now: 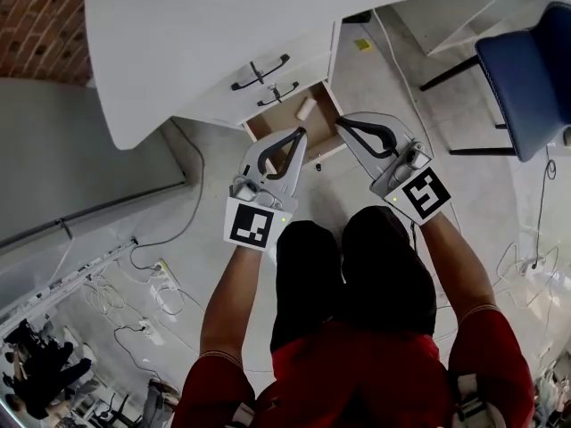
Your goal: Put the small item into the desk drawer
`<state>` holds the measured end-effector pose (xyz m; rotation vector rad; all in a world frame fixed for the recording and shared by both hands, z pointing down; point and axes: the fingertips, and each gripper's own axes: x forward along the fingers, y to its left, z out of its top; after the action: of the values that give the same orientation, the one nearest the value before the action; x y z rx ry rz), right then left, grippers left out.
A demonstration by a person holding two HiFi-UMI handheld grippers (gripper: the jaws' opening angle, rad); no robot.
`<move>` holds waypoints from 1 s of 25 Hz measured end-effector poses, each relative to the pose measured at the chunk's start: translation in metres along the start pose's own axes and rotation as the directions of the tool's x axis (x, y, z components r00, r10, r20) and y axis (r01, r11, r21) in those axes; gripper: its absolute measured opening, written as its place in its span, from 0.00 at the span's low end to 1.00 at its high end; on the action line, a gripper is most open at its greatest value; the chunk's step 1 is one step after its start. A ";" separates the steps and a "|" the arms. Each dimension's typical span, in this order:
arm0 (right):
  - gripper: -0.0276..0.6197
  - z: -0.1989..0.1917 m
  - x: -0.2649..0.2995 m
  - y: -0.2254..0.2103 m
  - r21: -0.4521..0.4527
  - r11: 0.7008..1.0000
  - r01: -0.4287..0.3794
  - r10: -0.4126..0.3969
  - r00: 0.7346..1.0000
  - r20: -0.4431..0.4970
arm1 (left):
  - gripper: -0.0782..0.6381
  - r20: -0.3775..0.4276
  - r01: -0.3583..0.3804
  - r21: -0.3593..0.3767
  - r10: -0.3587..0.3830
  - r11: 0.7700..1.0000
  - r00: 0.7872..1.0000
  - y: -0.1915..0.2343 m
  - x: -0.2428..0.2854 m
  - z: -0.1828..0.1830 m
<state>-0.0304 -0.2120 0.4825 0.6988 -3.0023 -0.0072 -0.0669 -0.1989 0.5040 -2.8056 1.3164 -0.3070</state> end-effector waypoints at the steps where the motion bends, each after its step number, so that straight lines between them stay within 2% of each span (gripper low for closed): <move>1: 0.06 0.015 -0.002 0.003 0.011 1.000 0.002 -0.002 1.000 -0.003 | 0.12 -0.013 0.000 0.012 0.000 1.000 1.000 -0.002 -0.007 0.014; 3: 0.06 0.044 -0.008 0.009 0.033 0.999 0.006 -0.006 1.000 -0.005 | 0.12 -0.042 0.000 0.038 0.001 0.999 0.999 -0.006 -0.021 0.040; 5: 0.06 0.076 -0.013 0.014 0.049 0.999 0.011 -0.011 1.000 -0.006 | 0.12 -0.049 -0.011 0.033 0.013 0.999 0.999 -0.010 -0.035 0.069; 9: 0.06 0.145 -0.024 0.027 0.061 0.998 0.018 -0.018 1.000 0.013 | 0.12 -0.007 -0.079 -0.077 0.079 0.994 0.997 -0.006 -0.063 0.137; 11: 0.06 0.177 -0.029 0.034 0.064 0.998 0.018 -0.019 1.000 0.019 | 0.12 0.009 -0.101 -0.100 0.102 0.990 0.995 -0.002 -0.078 0.171; 19: 0.06 0.299 -0.061 0.064 0.062 0.998 0.027 -0.031 0.997 0.070 | 0.12 0.067 -0.111 -0.075 0.116 0.991 0.991 -0.014 -0.120 0.303; 25: 0.06 0.371 -0.092 0.085 0.066 0.997 0.045 -0.051 0.994 0.094 | 0.12 0.094 -0.088 -0.051 0.092 0.995 0.991 -0.036 -0.149 0.377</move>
<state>-0.0070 -0.0978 0.1082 0.7984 -3.0881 0.0557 -0.0606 -0.0840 0.1139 -2.7490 1.4414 -0.1385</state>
